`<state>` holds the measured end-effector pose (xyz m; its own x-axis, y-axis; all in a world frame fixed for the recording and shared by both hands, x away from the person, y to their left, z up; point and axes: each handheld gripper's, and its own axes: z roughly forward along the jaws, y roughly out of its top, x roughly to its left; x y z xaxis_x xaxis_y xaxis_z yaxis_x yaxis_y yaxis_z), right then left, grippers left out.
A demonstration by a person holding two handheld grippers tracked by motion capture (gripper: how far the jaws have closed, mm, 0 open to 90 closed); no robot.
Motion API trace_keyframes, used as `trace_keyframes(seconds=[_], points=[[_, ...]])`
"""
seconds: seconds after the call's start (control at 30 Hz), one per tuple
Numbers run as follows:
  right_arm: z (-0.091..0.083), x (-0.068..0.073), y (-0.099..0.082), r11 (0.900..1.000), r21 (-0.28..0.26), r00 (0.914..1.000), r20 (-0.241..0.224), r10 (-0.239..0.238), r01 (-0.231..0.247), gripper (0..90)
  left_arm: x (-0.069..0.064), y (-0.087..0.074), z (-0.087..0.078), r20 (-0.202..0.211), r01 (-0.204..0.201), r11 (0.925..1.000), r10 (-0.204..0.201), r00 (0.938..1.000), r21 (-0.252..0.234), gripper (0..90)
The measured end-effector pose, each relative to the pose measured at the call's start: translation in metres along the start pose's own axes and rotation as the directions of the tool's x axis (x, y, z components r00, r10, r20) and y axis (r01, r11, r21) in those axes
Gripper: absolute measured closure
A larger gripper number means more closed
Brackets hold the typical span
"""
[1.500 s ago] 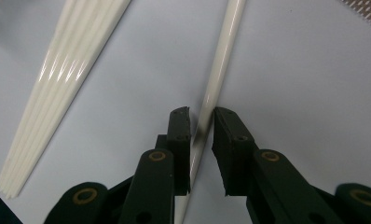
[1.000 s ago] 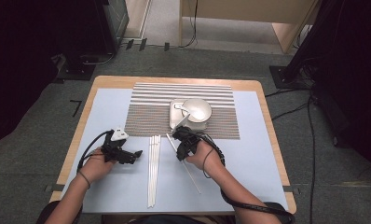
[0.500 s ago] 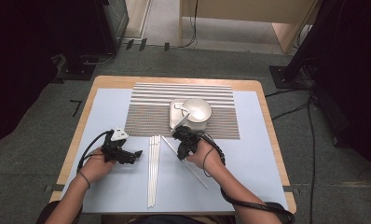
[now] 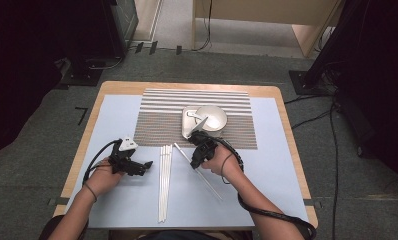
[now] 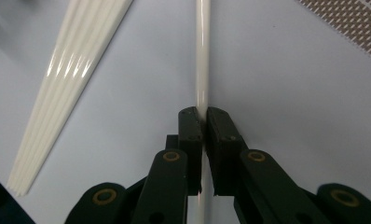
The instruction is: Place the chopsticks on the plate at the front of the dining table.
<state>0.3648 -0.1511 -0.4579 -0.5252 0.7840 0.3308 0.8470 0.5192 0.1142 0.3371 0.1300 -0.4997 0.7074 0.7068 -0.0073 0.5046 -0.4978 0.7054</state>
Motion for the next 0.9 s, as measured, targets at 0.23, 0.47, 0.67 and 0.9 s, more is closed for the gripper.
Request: trace_keyframes(seconds=[0.23,0.47,0.67,0.9], points=[[-0.007,-0.002,0.003,0.9998,-0.022,0.9999,-0.01,-0.003,0.002,85.4,0.0,0.0,0.0,0.0,0.0,1.0,0.0,1.0,0.001,1.1],[-0.012,-0.003,0.009,0.9998,-0.018,0.9999,-0.01,-0.011,0.01,85.4,0.0,0.0,0.0,0.0,0.0,1.0,0.0,1.0,0.001,1.0],[-0.015,-0.006,0.015,0.9997,-0.024,1.0,-0.008,-0.002,0.002,85.4,0.0,0.0,0.0,0.0,0.0,1.0,0.0,1.0,0.001,1.1],[-0.017,-0.01,0.021,0.9998,-0.019,0.9999,-0.014,0.009,-0.009,85.4,0.0,0.0,0.0,0.0,-0.002,1.0,0.002,1.0,0.003,1.1]])
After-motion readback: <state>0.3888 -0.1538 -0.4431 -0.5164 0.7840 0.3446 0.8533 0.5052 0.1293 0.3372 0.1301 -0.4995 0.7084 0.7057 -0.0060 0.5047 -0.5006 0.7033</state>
